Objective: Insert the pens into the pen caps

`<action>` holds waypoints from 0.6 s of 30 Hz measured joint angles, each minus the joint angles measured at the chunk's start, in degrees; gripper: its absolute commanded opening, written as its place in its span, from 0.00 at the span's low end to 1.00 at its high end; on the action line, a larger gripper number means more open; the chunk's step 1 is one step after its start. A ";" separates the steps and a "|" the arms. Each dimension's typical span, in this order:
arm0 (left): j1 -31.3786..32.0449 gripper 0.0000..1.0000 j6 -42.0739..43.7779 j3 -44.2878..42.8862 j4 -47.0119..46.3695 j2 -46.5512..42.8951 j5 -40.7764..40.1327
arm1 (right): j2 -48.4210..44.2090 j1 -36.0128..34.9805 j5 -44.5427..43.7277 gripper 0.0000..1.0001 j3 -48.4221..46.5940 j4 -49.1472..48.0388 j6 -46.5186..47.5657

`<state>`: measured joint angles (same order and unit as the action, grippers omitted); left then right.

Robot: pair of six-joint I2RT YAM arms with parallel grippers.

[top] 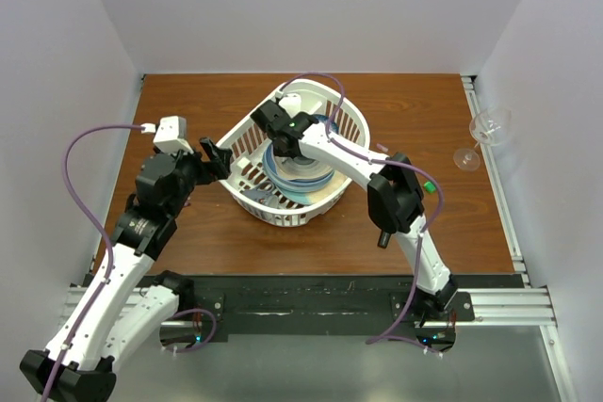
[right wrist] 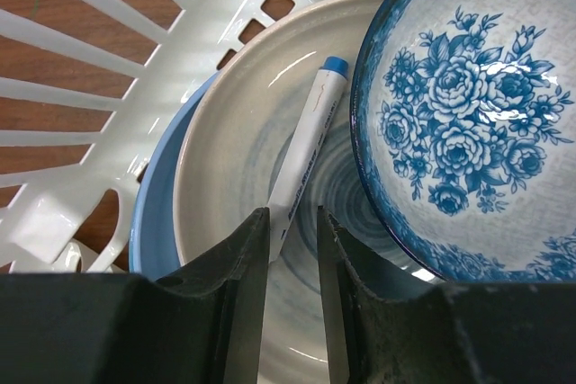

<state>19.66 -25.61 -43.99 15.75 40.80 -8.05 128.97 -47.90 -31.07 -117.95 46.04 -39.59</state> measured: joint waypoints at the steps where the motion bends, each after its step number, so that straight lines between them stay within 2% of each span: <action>1: 0.00 0.84 0.15 0.13 0.00 -0.11 -0.09 | 0.26 0.00 -0.11 0.31 -0.11 0.02 -0.31; 12: 0.00 0.84 0.31 0.68 0.15 -0.44 -0.13 | 2.56 0.00 -0.98 0.29 -2.03 1.29 -1.18; 18: 0.00 0.84 0.31 0.74 0.20 -0.68 -0.13 | 2.75 0.00 -0.94 0.24 -2.05 1.09 -0.81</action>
<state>19.66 -25.30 -43.24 15.94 40.12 -8.19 131.72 -47.90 -32.01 -120.01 47.13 -40.40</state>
